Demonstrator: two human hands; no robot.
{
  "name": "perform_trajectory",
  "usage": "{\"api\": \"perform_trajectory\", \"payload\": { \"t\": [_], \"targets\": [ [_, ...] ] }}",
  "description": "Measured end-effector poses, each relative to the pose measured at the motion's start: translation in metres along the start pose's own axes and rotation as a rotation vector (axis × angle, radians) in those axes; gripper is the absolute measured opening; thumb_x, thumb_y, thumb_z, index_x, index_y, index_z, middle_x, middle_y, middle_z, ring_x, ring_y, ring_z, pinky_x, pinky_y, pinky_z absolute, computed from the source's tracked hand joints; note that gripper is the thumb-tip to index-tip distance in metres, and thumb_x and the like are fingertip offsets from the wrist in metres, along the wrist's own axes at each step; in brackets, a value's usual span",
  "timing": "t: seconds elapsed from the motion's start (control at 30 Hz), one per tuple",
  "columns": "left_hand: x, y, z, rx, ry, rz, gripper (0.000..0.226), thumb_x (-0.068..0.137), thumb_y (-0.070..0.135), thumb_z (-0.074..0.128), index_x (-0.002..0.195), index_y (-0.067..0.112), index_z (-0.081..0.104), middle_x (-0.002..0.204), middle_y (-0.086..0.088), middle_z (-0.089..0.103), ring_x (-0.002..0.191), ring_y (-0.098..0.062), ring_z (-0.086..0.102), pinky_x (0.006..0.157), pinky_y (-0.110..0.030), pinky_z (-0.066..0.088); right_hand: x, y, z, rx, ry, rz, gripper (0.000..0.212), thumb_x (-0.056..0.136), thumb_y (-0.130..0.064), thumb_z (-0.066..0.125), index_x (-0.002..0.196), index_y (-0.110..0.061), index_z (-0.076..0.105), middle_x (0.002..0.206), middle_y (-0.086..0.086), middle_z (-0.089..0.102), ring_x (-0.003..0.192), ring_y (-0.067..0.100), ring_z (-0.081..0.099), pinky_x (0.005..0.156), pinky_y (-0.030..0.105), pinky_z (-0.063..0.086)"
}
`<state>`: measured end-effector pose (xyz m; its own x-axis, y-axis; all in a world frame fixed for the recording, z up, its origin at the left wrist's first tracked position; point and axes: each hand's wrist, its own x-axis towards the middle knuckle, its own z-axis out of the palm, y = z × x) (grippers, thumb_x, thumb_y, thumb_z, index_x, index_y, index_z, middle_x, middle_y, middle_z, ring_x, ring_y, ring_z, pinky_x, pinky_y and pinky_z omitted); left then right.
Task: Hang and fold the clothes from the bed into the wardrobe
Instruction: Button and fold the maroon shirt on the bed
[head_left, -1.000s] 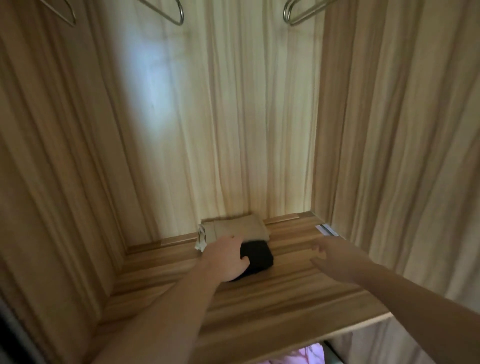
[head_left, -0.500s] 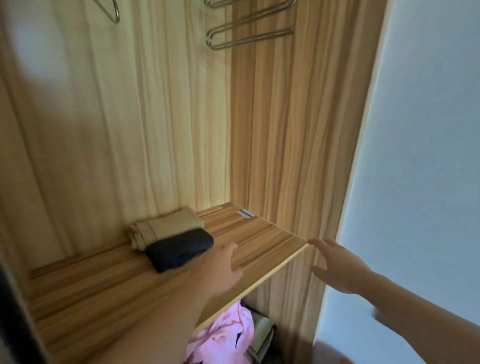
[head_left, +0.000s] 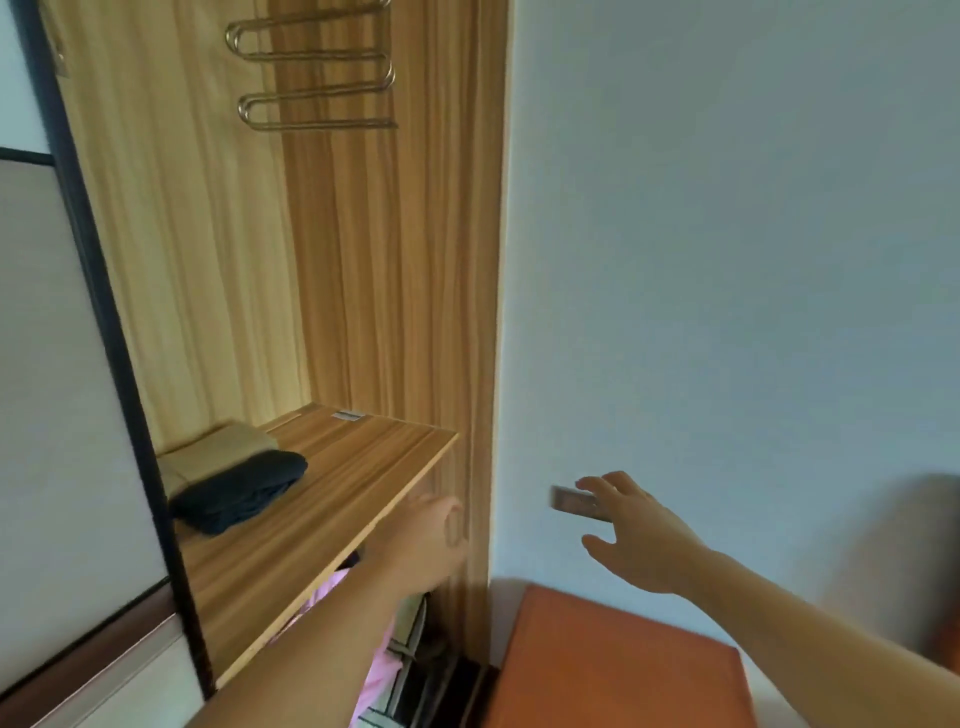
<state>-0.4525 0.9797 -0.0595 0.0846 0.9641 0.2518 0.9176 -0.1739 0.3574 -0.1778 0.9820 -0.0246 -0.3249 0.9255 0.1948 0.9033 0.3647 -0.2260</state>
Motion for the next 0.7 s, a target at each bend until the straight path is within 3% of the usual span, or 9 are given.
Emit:
{"api": "perform_trajectory", "payload": {
  "t": [0.23, 0.43, 0.53, 0.7],
  "targets": [
    [-0.107, 0.131, 0.037, -0.082, -0.086, 0.151, 0.049, 0.087, 0.041, 0.055, 0.135, 0.031, 0.048, 0.139, 0.01, 0.047, 0.122, -0.014, 0.049, 0.097, -0.034, 0.044, -0.214, 0.046, -0.022, 0.035, 0.099, 0.314, 0.063, 0.091, -0.04, 0.055, 0.146, -0.034, 0.026, 0.148, -0.005, 0.029, 0.117, 0.018, 0.052, 0.091, 0.03, 0.049],
    [-0.192, 0.23, 0.044, -0.024, -0.205, 0.416, 0.048, 0.091, 0.046, 0.05, 0.138, 0.036, 0.043, 0.143, 0.011, 0.043, 0.128, -0.014, 0.044, 0.105, -0.036, 0.039, -0.405, 0.054, -0.039, 0.046, 0.152, 0.594, 0.064, 0.09, -0.042, 0.056, 0.147, -0.032, 0.027, 0.146, -0.007, 0.031, 0.119, 0.017, 0.05, 0.087, 0.026, 0.05],
    [-0.236, 0.282, 0.053, -0.139, -0.239, 0.552, 0.046, 0.092, 0.044, 0.051, 0.137, 0.035, 0.045, 0.14, 0.01, 0.047, 0.126, -0.013, 0.046, 0.101, -0.032, 0.041, -0.493, 0.045, -0.053, 0.014, 0.21, 0.771, 0.065, 0.086, -0.043, 0.056, 0.145, -0.032, 0.03, 0.141, -0.006, 0.034, 0.116, 0.018, 0.052, 0.084, 0.029, 0.051],
    [-0.334, 0.345, 0.09, -0.313, -0.396, 0.781, 0.046, 0.089, 0.041, 0.056, 0.133, 0.035, 0.049, 0.136, 0.011, 0.048, 0.124, -0.013, 0.046, 0.103, -0.032, 0.041, -0.626, -0.01, -0.043, -0.018, 0.236, 1.078, 0.066, 0.084, -0.042, 0.057, 0.144, -0.03, 0.031, 0.134, -0.003, 0.038, 0.118, 0.019, 0.049, 0.092, 0.033, 0.047]
  ]
}}
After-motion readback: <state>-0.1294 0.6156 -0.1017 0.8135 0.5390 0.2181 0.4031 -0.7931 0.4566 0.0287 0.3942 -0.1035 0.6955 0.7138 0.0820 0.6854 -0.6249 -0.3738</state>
